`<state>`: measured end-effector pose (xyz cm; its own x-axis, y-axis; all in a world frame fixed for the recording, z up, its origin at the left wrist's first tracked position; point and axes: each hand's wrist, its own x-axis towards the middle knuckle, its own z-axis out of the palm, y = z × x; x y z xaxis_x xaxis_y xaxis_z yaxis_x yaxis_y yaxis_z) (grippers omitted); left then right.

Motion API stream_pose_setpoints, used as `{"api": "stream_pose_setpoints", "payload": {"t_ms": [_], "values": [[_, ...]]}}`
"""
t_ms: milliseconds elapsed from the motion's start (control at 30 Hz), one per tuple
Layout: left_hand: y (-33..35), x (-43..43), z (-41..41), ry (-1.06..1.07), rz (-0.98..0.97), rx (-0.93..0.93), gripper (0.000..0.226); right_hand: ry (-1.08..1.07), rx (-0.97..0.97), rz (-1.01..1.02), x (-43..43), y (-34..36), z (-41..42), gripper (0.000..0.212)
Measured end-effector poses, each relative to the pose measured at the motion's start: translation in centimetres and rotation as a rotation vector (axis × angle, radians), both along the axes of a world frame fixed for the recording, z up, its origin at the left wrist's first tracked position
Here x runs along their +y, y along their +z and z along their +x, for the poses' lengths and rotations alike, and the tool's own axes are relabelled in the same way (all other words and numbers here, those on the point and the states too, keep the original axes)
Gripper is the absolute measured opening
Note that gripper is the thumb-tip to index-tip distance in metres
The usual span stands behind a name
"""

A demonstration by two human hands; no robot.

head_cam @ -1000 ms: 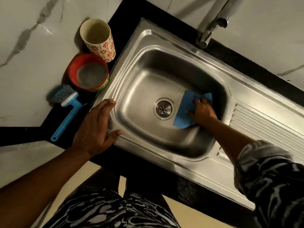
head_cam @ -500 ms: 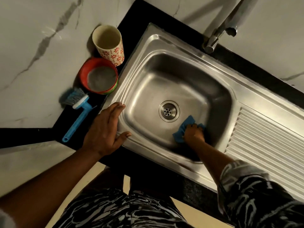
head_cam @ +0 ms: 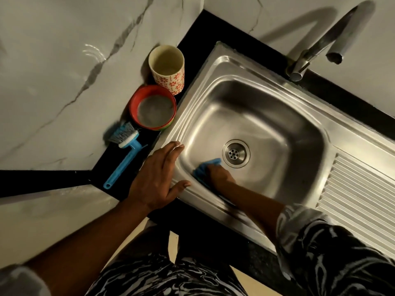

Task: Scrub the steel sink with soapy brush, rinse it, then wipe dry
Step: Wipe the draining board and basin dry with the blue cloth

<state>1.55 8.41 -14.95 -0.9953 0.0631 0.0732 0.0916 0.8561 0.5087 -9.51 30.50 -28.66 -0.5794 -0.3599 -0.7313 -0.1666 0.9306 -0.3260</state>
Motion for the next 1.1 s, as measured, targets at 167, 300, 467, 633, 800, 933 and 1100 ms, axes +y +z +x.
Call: {"api": "stream_pose_setpoints", "payload": {"t_ms": [167, 300, 467, 633, 800, 933, 1100], "values": [[0.0, 0.2, -0.1, 0.014, -0.013, 0.004, 0.089, 0.175, 0.238, -0.205, -7.5, -0.9, -1.7, 0.046], [-0.3, 0.1, 0.0, 0.016, -0.014, 0.014, 0.088, 0.442, 0.366, -0.307, -5.0, -0.4, -4.1, 0.05], [-0.4, 0.2, 0.0, 0.017, -0.007, 0.032, 0.088, 0.101, 0.505, -0.231, 1.0, -0.8, -9.7, 0.044], [-0.5, 0.1, -0.1, 0.017, -0.025, 0.003, 0.09, -0.397, 0.722, -0.513, 1.9, -0.1, -12.6, 0.038], [-0.3, 0.3, -0.2, 0.016, -0.032, 0.017, 0.089, -0.539, 0.761, -0.357, -2.2, -2.5, -13.9, 0.056], [-0.1, 0.4, -0.3, -0.001, -0.043, 0.055, 0.087, -0.276, 0.675, -0.27, -3.4, -3.8, -12.3, 0.061], [-0.1, 0.3, -0.3, 0.006, -0.043, 0.016, 0.087, 0.148, 0.602, -0.355, -3.4, -4.3, -8.7, 0.059]]}}
